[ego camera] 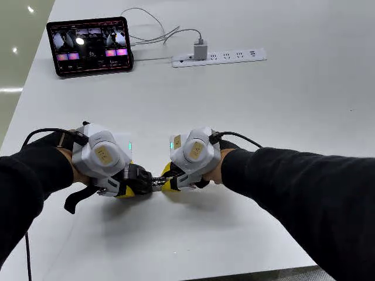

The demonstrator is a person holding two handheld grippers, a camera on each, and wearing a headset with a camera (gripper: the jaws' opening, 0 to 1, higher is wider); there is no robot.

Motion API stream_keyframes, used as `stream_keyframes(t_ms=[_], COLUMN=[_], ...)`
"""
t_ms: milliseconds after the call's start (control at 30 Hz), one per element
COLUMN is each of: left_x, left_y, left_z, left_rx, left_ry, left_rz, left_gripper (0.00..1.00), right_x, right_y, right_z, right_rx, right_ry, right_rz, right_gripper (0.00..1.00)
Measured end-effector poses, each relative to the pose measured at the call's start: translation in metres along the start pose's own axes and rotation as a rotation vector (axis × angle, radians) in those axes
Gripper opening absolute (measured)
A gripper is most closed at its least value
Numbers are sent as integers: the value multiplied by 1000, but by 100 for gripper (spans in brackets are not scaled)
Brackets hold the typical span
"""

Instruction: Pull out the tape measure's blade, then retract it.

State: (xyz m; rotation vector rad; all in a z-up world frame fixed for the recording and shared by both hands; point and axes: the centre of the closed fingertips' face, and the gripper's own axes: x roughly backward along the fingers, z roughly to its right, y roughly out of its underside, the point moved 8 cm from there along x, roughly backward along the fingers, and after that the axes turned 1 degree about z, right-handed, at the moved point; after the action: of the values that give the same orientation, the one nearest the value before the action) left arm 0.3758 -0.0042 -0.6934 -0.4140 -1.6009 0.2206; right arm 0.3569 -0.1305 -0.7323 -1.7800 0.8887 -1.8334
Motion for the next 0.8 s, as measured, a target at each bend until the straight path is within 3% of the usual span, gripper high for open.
stream_keyframes(t_ms=[333,433,700,800], left_x=[-1,-1,1,2], left_y=[-1,-1,1,2], left_z=[1,1,-1,-2], left_rx=[-2,-4,-8,7], left_ry=[-2,1,10,10], left_rz=[-2,-5,-9,13], left_gripper=[32,32,32,32], right_x=[-4,-6,-7,-6], right_y=[-5,-6,-7,-6], right_z=[-2,-1,0,-1], right_rx=[4,-44,-17,-24], right_ry=[20,19,7,8], right_rz=[-21,-12,-5,-6], right_gripper=[12,12,10,10])
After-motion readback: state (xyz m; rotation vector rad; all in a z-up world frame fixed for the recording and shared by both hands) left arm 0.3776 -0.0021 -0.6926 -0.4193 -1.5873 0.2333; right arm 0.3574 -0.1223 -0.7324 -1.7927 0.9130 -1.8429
